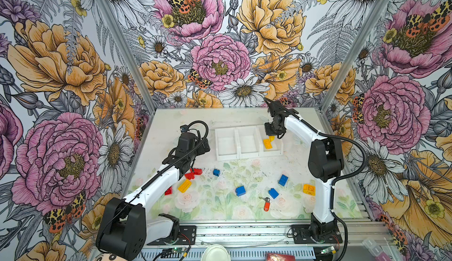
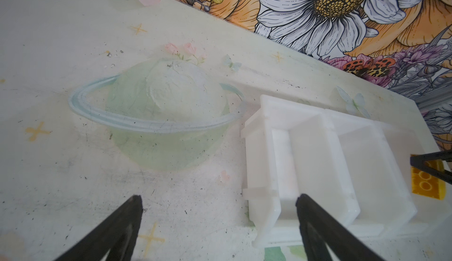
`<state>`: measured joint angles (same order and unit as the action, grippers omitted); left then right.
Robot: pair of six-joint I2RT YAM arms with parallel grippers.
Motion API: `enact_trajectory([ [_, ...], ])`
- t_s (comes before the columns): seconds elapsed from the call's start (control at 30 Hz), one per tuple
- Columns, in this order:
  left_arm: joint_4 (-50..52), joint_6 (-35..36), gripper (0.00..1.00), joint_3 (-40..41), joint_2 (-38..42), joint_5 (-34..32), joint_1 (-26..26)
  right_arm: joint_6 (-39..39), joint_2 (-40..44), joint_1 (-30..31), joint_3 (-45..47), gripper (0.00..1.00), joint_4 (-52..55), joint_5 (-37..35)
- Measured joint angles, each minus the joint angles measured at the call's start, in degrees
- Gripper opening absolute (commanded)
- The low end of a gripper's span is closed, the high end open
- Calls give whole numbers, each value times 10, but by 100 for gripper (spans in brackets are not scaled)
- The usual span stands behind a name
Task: Sort the legos into containers by color
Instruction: Place the lego in the container.
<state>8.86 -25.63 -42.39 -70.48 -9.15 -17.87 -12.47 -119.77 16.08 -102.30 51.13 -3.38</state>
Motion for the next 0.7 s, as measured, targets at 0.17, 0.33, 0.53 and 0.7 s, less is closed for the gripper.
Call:
enact_trajectory([
  [0.17,3,0,99,0,0,0,1,10,-9,2,0,22,9,-14],
  [0.33,10,-9,99,0,0,0,1,16,-9,3,-3,31,10,-23],
  [0.53,17,-13,99,0,0,0,1,21,-8,4,-4,40,11,-25],
  [0.7,17,-15,99,0,0,0,1,21,-6,5,-4,43,18,-25],
])
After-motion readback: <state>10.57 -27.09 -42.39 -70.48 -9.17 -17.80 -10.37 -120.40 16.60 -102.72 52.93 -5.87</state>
